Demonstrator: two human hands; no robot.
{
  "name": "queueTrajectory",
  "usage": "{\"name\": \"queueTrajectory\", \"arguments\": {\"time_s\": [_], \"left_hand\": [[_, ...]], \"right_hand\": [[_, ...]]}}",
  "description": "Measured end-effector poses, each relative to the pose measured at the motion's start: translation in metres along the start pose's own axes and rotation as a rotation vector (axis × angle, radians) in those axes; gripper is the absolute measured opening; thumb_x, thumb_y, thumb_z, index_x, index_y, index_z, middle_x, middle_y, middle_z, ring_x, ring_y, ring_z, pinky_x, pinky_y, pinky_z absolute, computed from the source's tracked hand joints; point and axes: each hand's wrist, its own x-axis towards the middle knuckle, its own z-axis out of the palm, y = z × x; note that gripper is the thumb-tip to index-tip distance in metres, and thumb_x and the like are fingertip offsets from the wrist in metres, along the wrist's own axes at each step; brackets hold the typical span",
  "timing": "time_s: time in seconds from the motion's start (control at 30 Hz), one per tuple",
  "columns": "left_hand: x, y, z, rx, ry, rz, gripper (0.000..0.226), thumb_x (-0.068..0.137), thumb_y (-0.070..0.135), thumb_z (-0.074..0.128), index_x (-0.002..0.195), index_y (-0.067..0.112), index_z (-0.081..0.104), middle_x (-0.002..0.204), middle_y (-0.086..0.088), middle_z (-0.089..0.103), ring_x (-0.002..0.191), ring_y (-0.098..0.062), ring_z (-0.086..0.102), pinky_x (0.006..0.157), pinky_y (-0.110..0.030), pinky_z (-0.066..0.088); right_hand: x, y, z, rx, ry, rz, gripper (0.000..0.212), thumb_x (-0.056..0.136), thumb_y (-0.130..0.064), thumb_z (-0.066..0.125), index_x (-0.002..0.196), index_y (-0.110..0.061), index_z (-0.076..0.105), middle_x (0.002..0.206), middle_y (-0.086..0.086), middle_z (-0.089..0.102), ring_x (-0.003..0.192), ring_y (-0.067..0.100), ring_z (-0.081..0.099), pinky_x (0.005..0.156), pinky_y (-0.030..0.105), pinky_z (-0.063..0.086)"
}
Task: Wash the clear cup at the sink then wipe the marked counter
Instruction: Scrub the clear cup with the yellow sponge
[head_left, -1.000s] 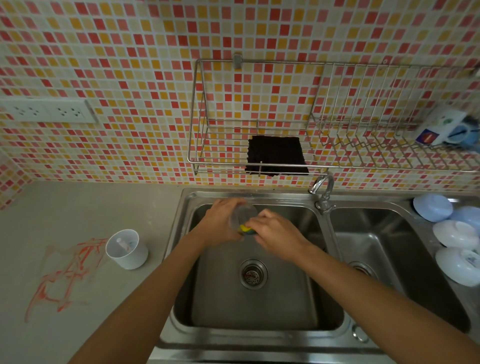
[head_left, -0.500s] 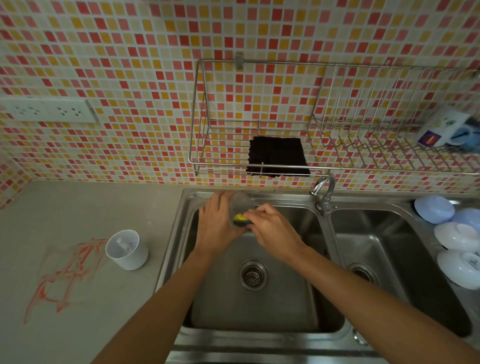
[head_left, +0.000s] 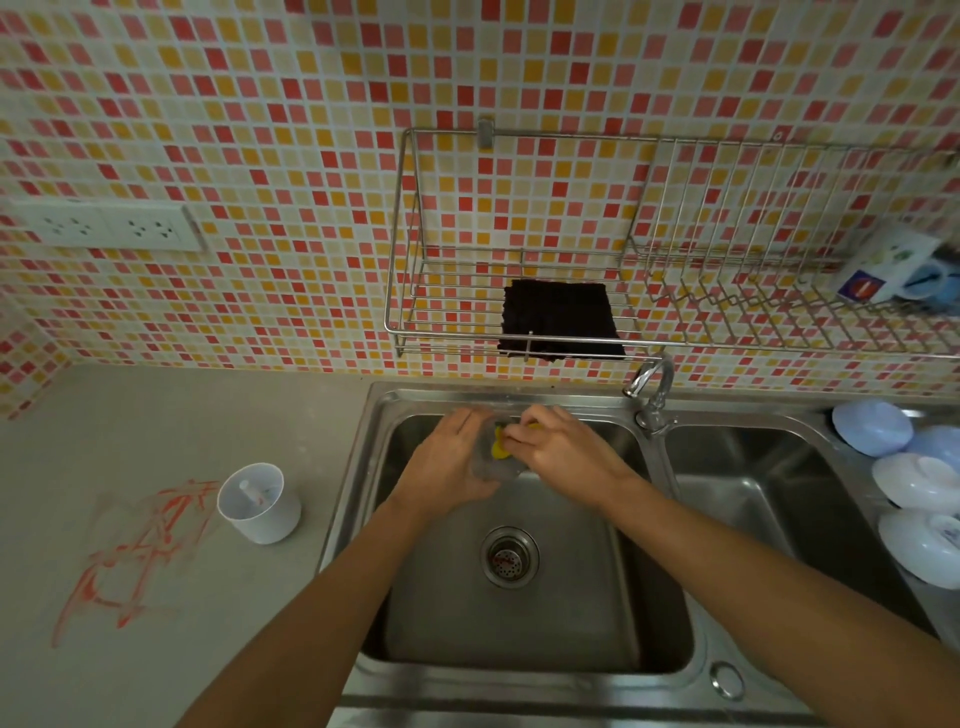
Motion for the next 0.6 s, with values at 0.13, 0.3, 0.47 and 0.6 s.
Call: {"name": "queueTrajectory", "arguments": {"time_s": [0.13,0.3,0.47,0.6], "left_hand": [[-0.001,-0.002,-0.002,0.007,0.004,-0.03,0.076,0.066,0.036,0.08,0.132,0.014,0.048,0.128,-0.003,0.054,0.12,-0.019,0.05,0.093,-0.034,0.051],[0.001,-0.01,-0.002,0.031,-0.021,-0.038,0.079,0.065,0.031,0.081,0.134,0.017,0.046,0.13,0.0,0.052,0.121,-0.016,0.048,0.096,-0.035,0.05],[0.007,-0.002,0.002,0.004,-0.051,-0.011,0.073,0.064,0.029,0.08,0.129,0.012,0.051,0.123,-0.004,0.056,0.115,-0.02,0.051,0.096,-0.035,0.048],[0.008,-0.003,-0.002,-0.024,-0.036,-0.002,0.074,0.065,0.03,0.082,0.129,0.01,0.051,0.124,-0.006,0.057,0.115,-0.021,0.053,0.098,-0.032,0.045]], "right_hand": [[-0.008,-0.028,0.012,0.259,0.032,0.199,0.032,0.078,-0.002,0.065,0.106,-0.016,0.072,0.091,-0.01,0.065,0.087,0.019,0.05,0.076,0.029,0.049],[-0.008,-0.044,0.005,0.713,0.05,0.541,0.026,0.09,-0.011,0.061,0.113,-0.019,0.071,0.094,-0.006,0.063,0.093,0.01,0.052,0.079,0.002,0.033],[-0.002,-0.02,0.008,0.299,-0.092,0.255,0.026,0.083,-0.006,0.064,0.105,-0.019,0.073,0.094,0.001,0.064,0.093,0.02,0.051,0.076,0.029,0.046],[0.001,0.004,0.001,-0.018,-0.023,0.057,0.032,0.069,-0.007,0.076,0.099,-0.015,0.071,0.097,-0.005,0.067,0.093,0.021,0.056,0.072,0.033,0.05]]}}
